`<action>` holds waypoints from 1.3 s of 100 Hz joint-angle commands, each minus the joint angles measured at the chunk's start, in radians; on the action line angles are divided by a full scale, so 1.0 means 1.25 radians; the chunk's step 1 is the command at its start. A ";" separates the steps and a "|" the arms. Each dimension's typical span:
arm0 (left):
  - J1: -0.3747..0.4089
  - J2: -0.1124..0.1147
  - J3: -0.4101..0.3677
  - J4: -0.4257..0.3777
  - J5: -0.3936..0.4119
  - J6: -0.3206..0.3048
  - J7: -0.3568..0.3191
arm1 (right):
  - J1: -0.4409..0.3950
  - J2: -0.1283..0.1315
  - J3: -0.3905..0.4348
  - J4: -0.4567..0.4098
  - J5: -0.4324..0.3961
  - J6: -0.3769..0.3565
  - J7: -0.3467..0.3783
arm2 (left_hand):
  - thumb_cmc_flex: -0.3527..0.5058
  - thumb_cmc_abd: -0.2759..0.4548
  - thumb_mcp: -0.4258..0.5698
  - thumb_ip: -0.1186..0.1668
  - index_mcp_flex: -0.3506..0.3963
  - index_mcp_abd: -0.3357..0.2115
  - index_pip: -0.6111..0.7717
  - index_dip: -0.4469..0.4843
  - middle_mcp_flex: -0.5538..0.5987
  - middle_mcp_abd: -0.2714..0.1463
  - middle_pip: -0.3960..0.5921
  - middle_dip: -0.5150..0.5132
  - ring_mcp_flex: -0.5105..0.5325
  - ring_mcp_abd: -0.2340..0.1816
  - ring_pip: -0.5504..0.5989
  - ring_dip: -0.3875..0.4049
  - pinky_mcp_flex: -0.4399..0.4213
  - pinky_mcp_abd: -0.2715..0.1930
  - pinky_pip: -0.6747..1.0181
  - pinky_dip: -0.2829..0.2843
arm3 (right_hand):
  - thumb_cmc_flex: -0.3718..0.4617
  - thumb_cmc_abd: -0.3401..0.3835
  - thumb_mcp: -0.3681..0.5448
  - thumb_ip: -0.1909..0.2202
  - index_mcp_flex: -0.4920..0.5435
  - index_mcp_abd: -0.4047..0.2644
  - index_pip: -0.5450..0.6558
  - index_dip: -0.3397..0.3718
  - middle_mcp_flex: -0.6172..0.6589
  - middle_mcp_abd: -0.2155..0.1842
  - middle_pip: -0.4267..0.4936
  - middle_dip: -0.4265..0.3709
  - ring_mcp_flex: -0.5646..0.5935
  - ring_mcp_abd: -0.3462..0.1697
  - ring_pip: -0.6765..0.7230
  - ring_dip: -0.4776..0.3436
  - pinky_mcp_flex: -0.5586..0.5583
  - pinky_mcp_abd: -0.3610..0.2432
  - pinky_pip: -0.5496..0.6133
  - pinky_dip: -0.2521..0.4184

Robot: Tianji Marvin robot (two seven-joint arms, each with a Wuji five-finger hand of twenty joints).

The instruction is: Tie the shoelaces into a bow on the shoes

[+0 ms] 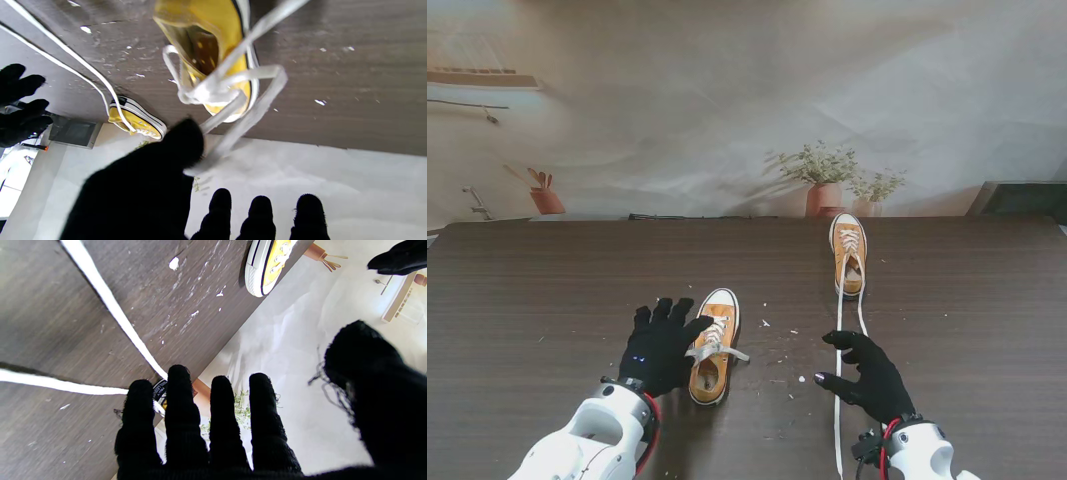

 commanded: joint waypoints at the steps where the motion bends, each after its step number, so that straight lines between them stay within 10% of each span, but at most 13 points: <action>1: 0.023 0.006 -0.018 -0.030 -0.002 -0.004 -0.024 | -0.008 0.002 0.007 -0.008 0.008 0.008 0.015 | 0.050 -0.026 0.124 0.008 0.023 0.028 0.008 0.012 -0.026 0.001 -0.020 -0.017 -0.007 -0.010 -0.019 -0.022 -0.005 -0.050 -0.021 -0.001 | -0.006 0.006 -0.021 -0.008 0.013 -0.013 -0.015 -0.009 0.005 0.003 -0.011 -0.008 0.009 0.002 -0.006 -0.008 0.002 -0.004 0.007 0.007; 16: 0.053 0.013 -0.046 -0.072 0.018 -0.005 -0.107 | -0.015 0.001 0.016 -0.016 0.018 0.014 0.015 | 0.052 -0.032 0.282 0.012 0.013 0.027 0.010 0.019 -0.032 -0.001 -0.038 -0.029 -0.029 -0.021 -0.027 -0.030 -0.010 -0.060 -0.023 -0.007 | -0.002 0.007 -0.021 -0.007 0.015 -0.012 -0.016 -0.008 0.005 0.005 -0.012 -0.008 0.010 0.003 -0.006 -0.008 0.005 -0.002 0.009 0.009; 56: 0.129 0.031 -0.114 -0.183 0.059 -0.023 -0.374 | -0.042 -0.001 0.036 -0.042 0.024 0.005 0.012 | -0.117 -0.015 -0.263 0.008 -0.116 0.024 -0.078 0.019 -0.066 -0.016 -0.143 -0.115 -0.080 -0.037 -0.053 -0.110 -0.066 -0.103 -0.044 -0.027 | 0.009 0.016 -0.019 -0.004 0.013 -0.016 -0.022 -0.006 0.004 0.006 -0.015 -0.009 0.008 0.006 -0.007 -0.007 0.004 0.000 0.010 0.013; 80: 0.126 0.028 -0.098 -0.170 0.065 -0.026 -0.320 | -0.052 -0.003 0.039 -0.052 0.027 -0.003 0.002 | -0.108 0.073 -0.524 0.016 -0.111 0.026 -0.085 0.026 -0.063 -0.010 -0.140 -0.104 -0.078 -0.031 -0.046 -0.092 -0.060 -0.095 -0.041 -0.028 | 0.010 0.017 -0.021 -0.003 0.014 -0.019 -0.022 -0.004 0.005 0.009 -0.015 -0.009 0.008 0.006 -0.008 -0.007 0.005 0.000 0.010 0.014; 130: -0.111 0.025 0.068 0.003 0.096 0.071 -0.258 | -0.074 -0.006 0.061 -0.063 0.032 -0.020 -0.008 | -0.104 0.069 -0.479 0.023 -0.091 0.038 -0.079 0.023 -0.057 -0.001 -0.118 -0.024 -0.046 -0.011 -0.028 -0.046 -0.027 -0.070 -0.031 -0.025 | 0.008 0.031 -0.027 -0.002 0.022 -0.032 -0.023 -0.001 0.011 0.010 -0.018 -0.010 0.015 0.009 -0.009 -0.007 0.010 0.002 0.011 0.017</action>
